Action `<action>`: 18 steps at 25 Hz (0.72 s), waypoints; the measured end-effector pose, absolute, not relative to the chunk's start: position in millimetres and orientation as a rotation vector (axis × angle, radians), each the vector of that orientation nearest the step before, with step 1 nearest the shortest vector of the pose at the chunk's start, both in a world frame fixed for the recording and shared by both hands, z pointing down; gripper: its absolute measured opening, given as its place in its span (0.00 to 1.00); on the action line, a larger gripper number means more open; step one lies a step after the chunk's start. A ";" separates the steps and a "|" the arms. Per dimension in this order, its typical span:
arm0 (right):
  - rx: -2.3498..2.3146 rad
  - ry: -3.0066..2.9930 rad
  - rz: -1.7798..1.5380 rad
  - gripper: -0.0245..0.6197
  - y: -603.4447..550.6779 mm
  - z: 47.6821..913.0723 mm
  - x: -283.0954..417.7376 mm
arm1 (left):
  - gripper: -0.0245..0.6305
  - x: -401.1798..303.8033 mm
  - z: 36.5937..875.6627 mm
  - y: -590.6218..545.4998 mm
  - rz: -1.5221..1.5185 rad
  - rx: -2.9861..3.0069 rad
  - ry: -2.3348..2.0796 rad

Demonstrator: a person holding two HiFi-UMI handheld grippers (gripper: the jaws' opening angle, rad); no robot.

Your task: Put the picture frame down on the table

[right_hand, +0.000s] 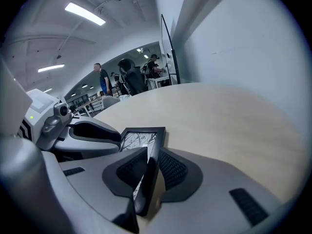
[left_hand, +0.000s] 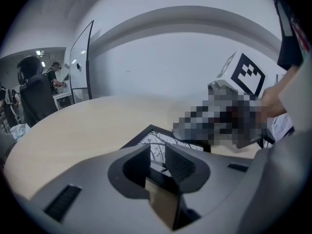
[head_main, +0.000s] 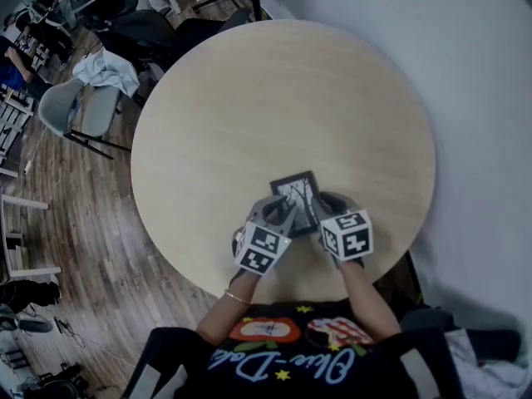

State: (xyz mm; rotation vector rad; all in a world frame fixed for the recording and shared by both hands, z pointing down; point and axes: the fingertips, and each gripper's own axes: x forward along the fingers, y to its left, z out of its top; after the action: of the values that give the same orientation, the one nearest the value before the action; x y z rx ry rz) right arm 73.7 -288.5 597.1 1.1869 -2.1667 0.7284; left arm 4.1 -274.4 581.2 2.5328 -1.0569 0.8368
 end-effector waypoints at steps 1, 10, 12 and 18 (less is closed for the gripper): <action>1.187 -2.173 0.725 0.14 -288.7 596.3 73.1 | 0.18 4.0 580.3 -274.2 0.834 2.535 -1.059; 1.209 -2.238 0.677 0.04 -292.1 578.6 71.7 | 0.04 -9.5 565.6 -274.9 0.786 2.568 -1.117; 1.223 -2.265 0.663 0.04 -291.4 570.4 73.1 | 0.04 -13.3 559.4 -273.9 0.765 2.575 -1.138; 1.280 -2.314 0.633 0.04 -285.9 544.2 81.0 | 0.04 -23.9 534.6 -270.4 0.702 2.607 -1.193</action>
State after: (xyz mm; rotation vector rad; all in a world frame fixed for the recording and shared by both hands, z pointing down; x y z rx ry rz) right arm 81.0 -285.9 544.2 1.2796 -2.3144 0.6333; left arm -23.9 -270.4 534.6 2.6067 -1.1928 0.7019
